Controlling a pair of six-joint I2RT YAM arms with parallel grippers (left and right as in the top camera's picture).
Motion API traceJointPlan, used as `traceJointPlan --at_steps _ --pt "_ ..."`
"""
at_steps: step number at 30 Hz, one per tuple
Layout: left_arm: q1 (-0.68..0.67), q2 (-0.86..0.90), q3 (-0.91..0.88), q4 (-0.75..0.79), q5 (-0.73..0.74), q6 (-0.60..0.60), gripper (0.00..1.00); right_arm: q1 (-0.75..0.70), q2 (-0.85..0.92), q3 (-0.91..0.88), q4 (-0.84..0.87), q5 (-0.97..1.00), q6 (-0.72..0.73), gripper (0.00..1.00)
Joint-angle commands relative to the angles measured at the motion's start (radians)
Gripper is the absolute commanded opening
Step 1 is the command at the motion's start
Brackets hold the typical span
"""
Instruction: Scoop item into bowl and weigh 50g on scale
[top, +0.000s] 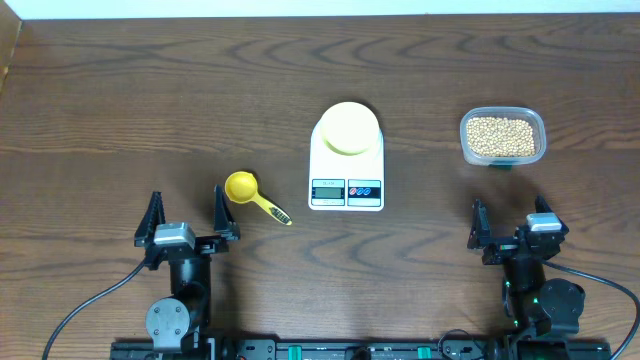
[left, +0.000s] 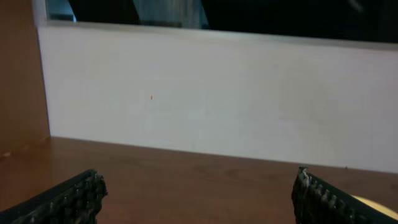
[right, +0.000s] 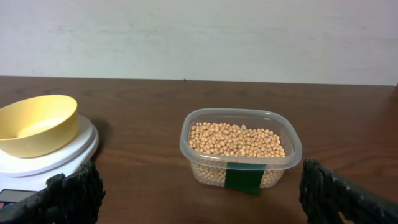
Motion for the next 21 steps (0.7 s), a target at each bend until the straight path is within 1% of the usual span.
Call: traceJointPlan --at_steps 1,6,11,21 --pt "0.006 -0.006 -0.002 0.043 -0.009 0.013 0.98 0.008 -0.005 -0.002 -0.005 0.007 -0.011 0.99" --pt "0.006 -0.006 -0.002 0.154 -0.008 0.012 0.98 0.008 -0.005 -0.002 -0.005 0.007 -0.011 0.99" --pt "0.006 -0.006 -0.002 0.216 -0.009 0.013 0.98 0.008 -0.005 -0.002 -0.005 0.007 -0.011 0.99" --pt "0.006 -0.006 -0.002 0.209 -0.008 0.011 0.98 0.008 -0.005 -0.002 -0.005 0.007 -0.011 0.99"
